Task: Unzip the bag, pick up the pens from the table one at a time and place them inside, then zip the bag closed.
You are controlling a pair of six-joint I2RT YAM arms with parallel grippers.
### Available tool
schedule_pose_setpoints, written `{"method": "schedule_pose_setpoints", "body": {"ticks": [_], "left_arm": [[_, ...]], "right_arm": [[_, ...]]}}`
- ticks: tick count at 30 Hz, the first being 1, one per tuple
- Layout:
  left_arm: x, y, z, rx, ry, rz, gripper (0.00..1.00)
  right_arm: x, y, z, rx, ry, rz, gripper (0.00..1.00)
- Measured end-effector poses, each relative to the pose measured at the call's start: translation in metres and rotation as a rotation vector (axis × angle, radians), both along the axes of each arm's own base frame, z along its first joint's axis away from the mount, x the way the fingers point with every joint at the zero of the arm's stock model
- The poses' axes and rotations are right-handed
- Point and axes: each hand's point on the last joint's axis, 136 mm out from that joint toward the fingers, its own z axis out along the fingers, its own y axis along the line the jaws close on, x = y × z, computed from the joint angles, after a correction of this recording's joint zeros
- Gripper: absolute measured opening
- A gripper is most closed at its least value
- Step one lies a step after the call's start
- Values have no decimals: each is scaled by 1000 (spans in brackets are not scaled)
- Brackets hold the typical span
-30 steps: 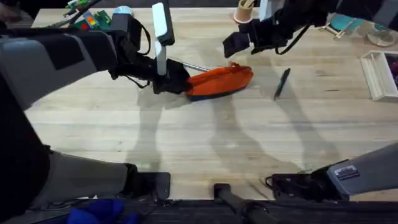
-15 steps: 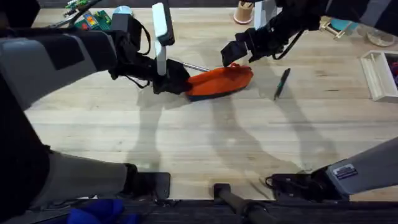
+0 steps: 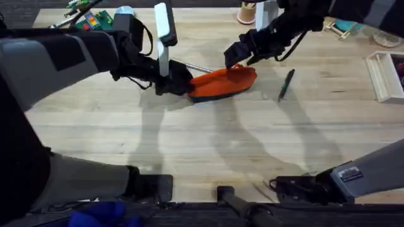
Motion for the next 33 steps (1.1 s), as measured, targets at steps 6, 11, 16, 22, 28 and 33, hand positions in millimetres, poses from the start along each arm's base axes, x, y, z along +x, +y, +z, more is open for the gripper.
{"method": "schedule_pose_setpoints", "body": {"ticks": [6,11,16,22,28,33], "left_arm": [[0,0,0,0,0,0,41],[0,0,0,0,0,0,41],[0,0,0,0,0,0,40],[0,0,0,0,0,0,40],[0,0,0,0,0,0,40],[0,0,0,0,0,0,40]], "right_arm": [[-2,4,0,6,3,11,586],[-2,4,0,7,2,11,431],[-4,3,0,3,12,11,274],[-7,2,-2,-3,27,12,33],[-6,1,-4,-4,31,9,30],[-4,-1,-4,-2,27,2,30]]}}
